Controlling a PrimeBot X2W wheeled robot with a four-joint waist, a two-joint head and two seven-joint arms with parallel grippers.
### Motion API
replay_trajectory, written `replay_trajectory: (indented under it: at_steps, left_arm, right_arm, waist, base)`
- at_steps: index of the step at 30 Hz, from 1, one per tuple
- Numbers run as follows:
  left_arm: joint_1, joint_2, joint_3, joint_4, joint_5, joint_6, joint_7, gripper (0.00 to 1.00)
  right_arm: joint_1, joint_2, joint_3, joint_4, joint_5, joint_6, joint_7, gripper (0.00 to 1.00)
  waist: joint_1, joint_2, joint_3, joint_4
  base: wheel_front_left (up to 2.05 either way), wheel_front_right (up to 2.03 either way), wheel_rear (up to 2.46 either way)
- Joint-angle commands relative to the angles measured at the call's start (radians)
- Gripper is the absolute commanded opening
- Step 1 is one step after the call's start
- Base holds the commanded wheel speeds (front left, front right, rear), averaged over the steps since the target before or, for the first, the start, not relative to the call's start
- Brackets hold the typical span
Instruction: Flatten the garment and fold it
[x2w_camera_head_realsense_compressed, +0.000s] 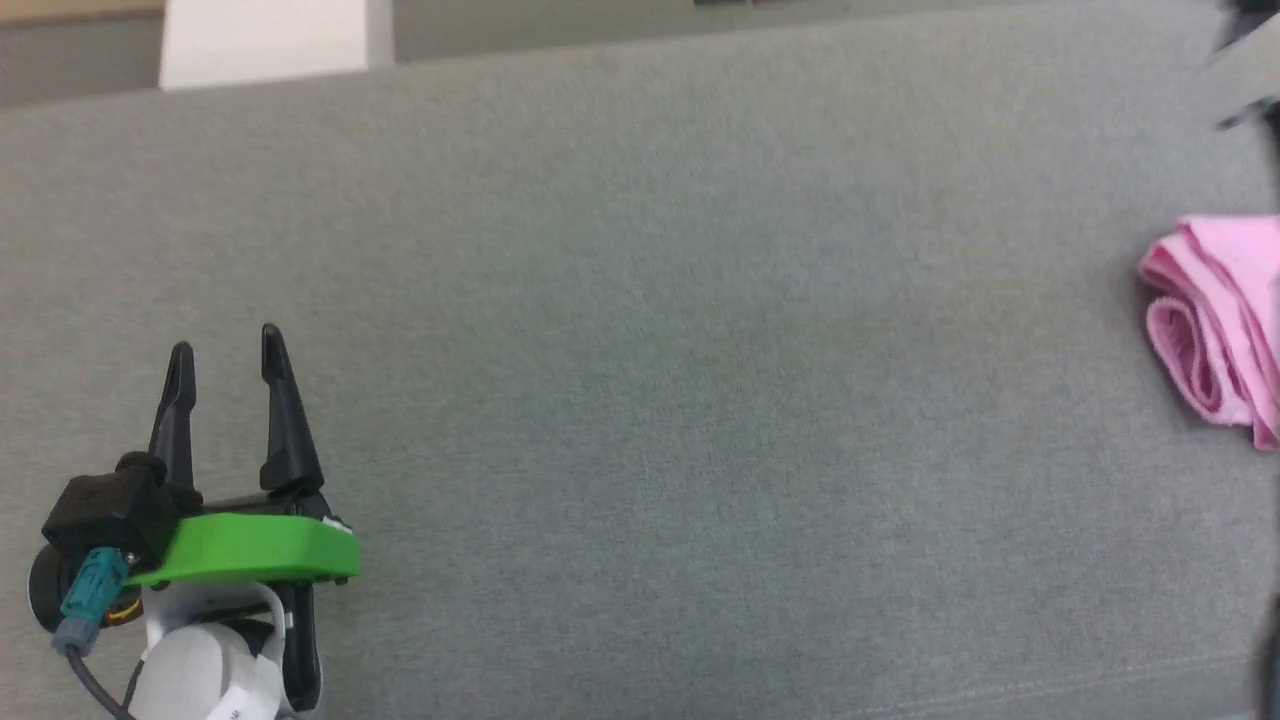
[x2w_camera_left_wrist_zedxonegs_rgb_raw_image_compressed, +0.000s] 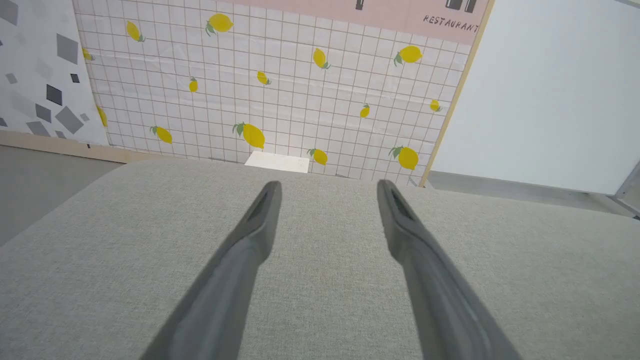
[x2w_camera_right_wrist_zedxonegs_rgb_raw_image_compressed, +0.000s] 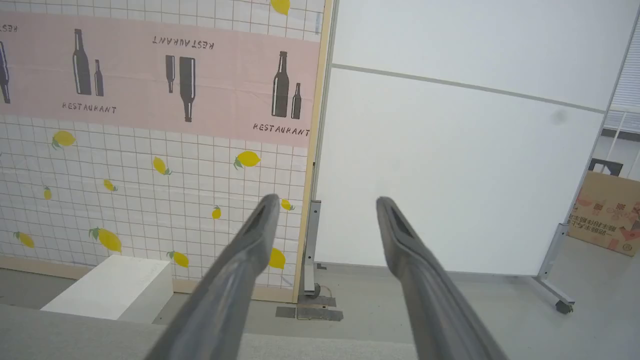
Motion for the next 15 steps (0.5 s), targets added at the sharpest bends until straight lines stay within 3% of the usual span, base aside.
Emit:
replay_trajectory:
  at_steps: [1,7,15]
  left_arm:
    - [0.014,-0.005,0.005,0.007,-0.010,0.010,-0.009,1.00]
    - [0.026,-0.017,0.006,0.028,-0.009,0.028,-0.021,1.00]
    - [0.034,-0.033,-0.016,0.061,-0.006,0.035,-0.030,1.00]
  right_arm:
    - [0.043,0.039,-0.006,-0.028,0.012,-0.002,-0.023,1.00]
    - [0.190,0.185,-0.017,-0.168,0.006,-0.002,-0.110,1.00]
    - [0.435,0.229,-0.026,-0.294,0.048,-0.002,-0.207,1.00]
  waist:
    - [0.0001,0.0000,-0.109,0.052]
    - [0.0001,0.0000,-0.170,0.093]
    - [0.0001,0.0000,-0.204,0.127]
  base:
    - [0.00,0.00,0.00]
    - [0.00,0.00,0.00]
    - [0.00,0.00,0.00]
